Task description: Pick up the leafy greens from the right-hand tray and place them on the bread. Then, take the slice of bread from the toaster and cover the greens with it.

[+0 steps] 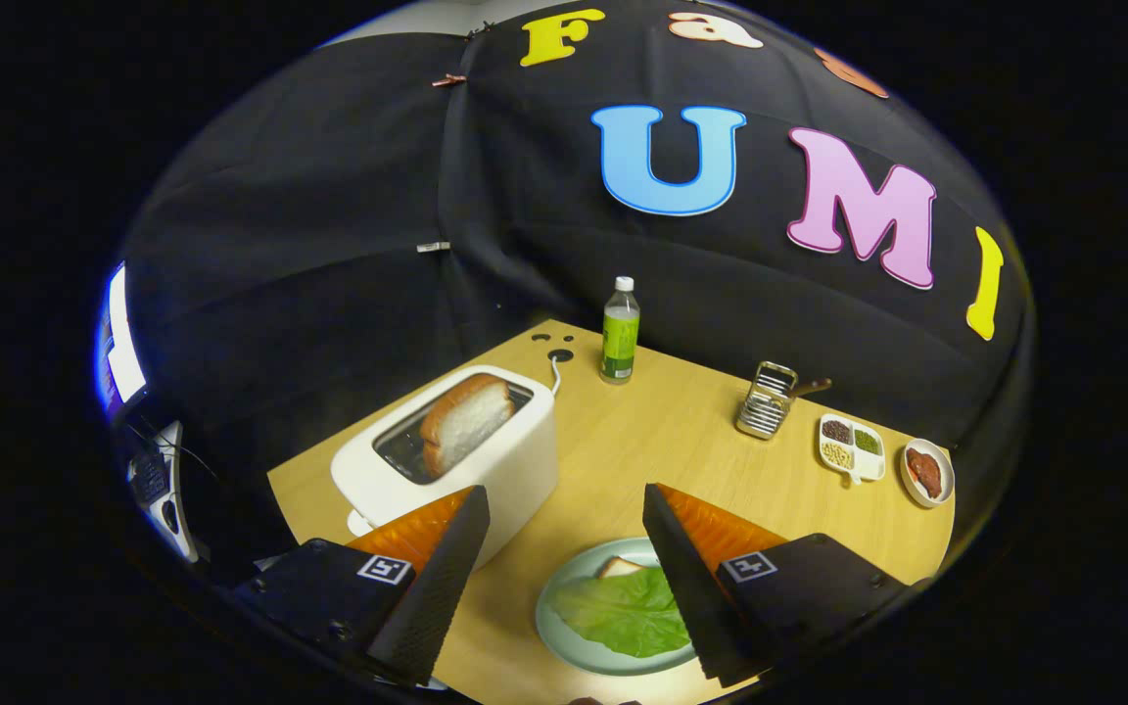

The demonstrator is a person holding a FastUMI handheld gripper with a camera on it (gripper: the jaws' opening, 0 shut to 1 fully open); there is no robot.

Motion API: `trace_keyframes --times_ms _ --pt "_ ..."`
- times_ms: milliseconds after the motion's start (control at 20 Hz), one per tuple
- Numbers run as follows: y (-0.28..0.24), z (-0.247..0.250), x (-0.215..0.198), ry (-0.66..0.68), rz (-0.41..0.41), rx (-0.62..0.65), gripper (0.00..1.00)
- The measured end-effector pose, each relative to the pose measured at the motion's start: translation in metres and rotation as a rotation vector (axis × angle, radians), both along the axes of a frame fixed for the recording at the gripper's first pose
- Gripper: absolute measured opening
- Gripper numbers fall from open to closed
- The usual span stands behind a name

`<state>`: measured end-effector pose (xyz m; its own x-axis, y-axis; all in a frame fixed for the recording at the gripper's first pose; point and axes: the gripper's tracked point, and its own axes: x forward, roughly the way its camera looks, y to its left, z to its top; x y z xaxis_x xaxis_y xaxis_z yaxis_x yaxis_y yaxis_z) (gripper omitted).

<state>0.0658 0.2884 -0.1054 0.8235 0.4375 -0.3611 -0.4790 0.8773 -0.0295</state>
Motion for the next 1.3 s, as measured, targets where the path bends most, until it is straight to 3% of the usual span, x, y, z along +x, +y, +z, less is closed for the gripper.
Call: trace_keyframes --times_ms 650,1100,1300 --pt "0.094 0.012 0.025 -0.032 0.102 -0.022 0.98" --pt "0.122 -0.036 0.049 -0.021 0.092 -0.146 0.98" --pt "0.129 -0.043 0.050 -0.012 0.071 -0.140 0.95"
